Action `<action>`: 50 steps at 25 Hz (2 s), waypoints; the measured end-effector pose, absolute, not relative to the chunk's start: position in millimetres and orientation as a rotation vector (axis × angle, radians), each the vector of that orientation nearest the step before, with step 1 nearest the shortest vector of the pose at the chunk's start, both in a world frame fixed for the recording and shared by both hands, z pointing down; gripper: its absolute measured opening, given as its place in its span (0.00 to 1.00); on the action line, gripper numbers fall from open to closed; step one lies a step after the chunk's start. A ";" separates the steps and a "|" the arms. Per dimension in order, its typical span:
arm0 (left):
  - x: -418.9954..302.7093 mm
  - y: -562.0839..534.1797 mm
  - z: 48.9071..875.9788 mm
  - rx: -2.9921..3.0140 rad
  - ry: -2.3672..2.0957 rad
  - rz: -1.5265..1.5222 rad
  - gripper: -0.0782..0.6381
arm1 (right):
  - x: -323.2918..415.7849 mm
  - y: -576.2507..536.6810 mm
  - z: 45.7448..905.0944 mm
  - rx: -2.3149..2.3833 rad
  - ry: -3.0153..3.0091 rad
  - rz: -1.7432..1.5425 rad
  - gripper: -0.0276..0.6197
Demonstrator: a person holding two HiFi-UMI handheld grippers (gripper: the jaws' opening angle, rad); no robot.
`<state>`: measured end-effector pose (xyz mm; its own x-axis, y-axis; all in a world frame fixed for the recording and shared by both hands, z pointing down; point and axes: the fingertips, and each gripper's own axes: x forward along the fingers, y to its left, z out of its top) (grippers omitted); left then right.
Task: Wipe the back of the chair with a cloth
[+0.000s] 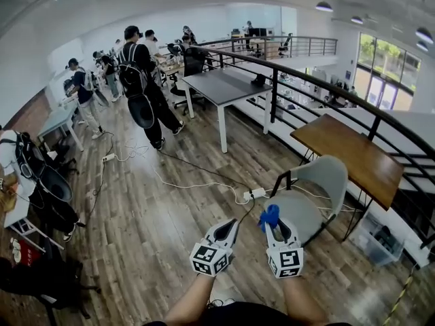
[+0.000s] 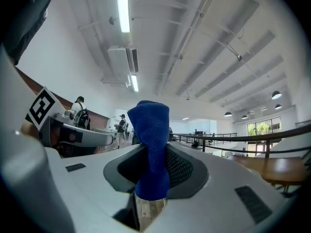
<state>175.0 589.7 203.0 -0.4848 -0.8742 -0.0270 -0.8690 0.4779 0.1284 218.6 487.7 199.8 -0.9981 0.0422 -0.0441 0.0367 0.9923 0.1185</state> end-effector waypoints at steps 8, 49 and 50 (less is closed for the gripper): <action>153.2 598.7 194.6 1.658 -2.660 -0.182 0.12 | 207.1 507.1 187.7 -0.012 3.064 0.180 0.21; 14.8 403.3 222.7 1.650 -2.570 -0.098 0.12 | 71.4 316.3 241.5 0.035 3.177 -0.067 0.21; 9.7 398.2 224.8 1.657 -2.564 -0.103 0.12 | 66.7 311.9 242.5 0.027 3.179 -0.058 0.21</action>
<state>9.7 398.2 224.8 -0.4089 -0.9118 0.0365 -0.9060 0.4105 0.1035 66.7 311.9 242.5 -0.9991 0.0179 0.0381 0.0165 0.9992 -0.0366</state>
